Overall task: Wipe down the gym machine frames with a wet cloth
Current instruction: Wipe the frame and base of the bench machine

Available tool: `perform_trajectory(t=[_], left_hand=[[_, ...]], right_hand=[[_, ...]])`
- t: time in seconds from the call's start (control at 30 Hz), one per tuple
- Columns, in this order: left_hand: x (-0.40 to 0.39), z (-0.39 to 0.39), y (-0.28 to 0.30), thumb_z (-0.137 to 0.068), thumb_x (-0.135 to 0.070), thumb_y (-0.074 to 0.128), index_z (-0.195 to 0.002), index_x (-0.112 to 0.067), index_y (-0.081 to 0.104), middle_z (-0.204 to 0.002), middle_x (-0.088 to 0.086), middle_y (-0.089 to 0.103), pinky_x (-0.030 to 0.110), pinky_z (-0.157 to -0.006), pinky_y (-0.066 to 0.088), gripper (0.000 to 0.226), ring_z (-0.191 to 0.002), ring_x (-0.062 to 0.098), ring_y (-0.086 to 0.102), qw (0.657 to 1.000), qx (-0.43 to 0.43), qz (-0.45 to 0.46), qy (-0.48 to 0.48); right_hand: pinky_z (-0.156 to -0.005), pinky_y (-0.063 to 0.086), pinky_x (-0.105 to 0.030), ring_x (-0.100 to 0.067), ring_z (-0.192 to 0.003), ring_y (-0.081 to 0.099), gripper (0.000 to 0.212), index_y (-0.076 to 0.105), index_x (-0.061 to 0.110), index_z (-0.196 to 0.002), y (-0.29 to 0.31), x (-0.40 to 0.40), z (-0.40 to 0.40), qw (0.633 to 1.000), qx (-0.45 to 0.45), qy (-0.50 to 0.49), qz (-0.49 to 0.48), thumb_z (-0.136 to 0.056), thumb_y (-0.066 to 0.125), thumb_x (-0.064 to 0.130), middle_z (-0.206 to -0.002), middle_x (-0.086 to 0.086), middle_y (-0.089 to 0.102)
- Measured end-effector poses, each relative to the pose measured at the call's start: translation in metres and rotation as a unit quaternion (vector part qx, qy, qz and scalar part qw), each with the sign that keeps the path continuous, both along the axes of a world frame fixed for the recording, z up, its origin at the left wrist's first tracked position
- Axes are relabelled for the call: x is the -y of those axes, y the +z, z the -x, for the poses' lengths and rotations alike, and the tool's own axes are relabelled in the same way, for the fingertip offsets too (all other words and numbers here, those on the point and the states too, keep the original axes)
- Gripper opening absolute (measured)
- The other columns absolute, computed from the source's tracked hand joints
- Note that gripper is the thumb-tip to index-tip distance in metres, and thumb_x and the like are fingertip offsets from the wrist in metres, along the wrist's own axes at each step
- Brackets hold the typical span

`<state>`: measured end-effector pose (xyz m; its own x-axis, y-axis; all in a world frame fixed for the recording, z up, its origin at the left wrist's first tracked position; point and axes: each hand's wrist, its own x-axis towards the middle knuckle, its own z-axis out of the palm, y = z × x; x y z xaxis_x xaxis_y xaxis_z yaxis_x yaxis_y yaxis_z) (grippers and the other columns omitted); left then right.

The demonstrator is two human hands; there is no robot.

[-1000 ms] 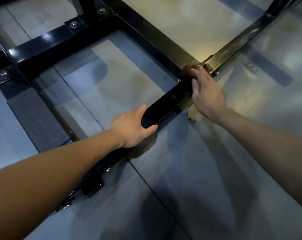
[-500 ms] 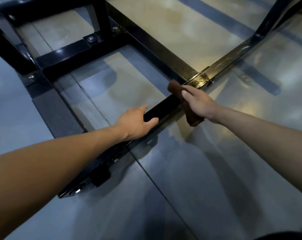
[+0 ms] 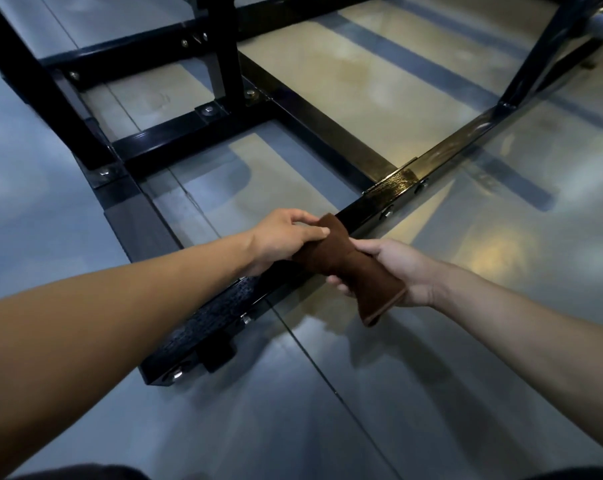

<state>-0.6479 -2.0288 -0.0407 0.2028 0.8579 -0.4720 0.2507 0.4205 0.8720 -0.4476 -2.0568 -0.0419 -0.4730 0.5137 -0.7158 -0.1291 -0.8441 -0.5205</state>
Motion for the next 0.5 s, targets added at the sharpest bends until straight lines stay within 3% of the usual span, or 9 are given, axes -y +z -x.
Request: perform_trajectory(t=[0.07,0.13,0.23,0.37,0.5], left_hand=[[0.004,0.003,0.001,-0.094,-0.02,0.075,-0.099,-0.02,0.069,-0.084,-0.001,0.073,0.027,-0.071,0.058,0.008,-0.074,0.012,0.069,1.0,-0.012,0.003,0.021],[0.006,0.008,0.003,-0.094,-0.019,0.074,-0.102,-0.019,0.067,-0.083,0.0,0.071,0.027,-0.066,0.057,0.01,-0.071,0.013,0.068,0.998,-0.012,0.01,0.054],[0.007,0.015,0.004,-0.097,-0.018,0.07,-0.095,-0.018,0.062,-0.08,0.002,0.067,0.028,-0.063,0.056,0.008,-0.066,0.013,0.063,0.995,-0.013,0.05,0.089],[0.005,0.025,0.008,-0.101,-0.018,0.064,-0.095,-0.009,0.064,-0.084,0.004,0.068,0.025,-0.056,0.059,0.01,-0.069,0.013,0.065,0.988,0.013,0.124,0.096],[0.001,0.043,0.008,-0.104,-0.018,0.058,-0.104,-0.009,0.066,-0.098,0.008,0.071,0.027,-0.074,0.059,0.012,-0.081,0.015,0.067,0.985,0.037,0.148,0.075]], right_hand=[[-0.077,0.061,-0.034,-0.024,-0.081,0.074,0.05,0.066,-0.001,-0.126,-0.001,0.001,0.007,0.995,0.08,0.036,-0.054,-0.11,0.043,0.041,-0.1,-0.019,0.076],[-0.089,0.058,-0.036,-0.022,-0.099,0.074,0.052,0.067,0.01,-0.127,-0.007,0.003,0.014,0.967,0.195,0.081,-0.145,-0.108,0.043,0.052,-0.115,-0.011,0.076],[-0.102,0.05,-0.041,-0.019,-0.116,0.064,0.051,0.051,0.025,-0.133,-0.018,0.014,0.023,0.844,0.404,0.118,-0.333,-0.101,0.045,0.065,-0.123,0.0,0.066],[-0.107,0.046,-0.038,-0.022,-0.127,0.057,0.082,0.022,0.031,-0.158,-0.027,0.032,0.042,0.763,0.406,0.149,-0.481,-0.094,0.06,0.064,-0.143,-0.004,0.055],[-0.097,0.042,-0.028,-0.023,-0.124,0.057,0.061,0.031,0.028,-0.156,-0.028,0.03,0.056,0.712,0.42,0.144,-0.544,-0.103,0.056,0.046,-0.14,-0.004,0.058]])
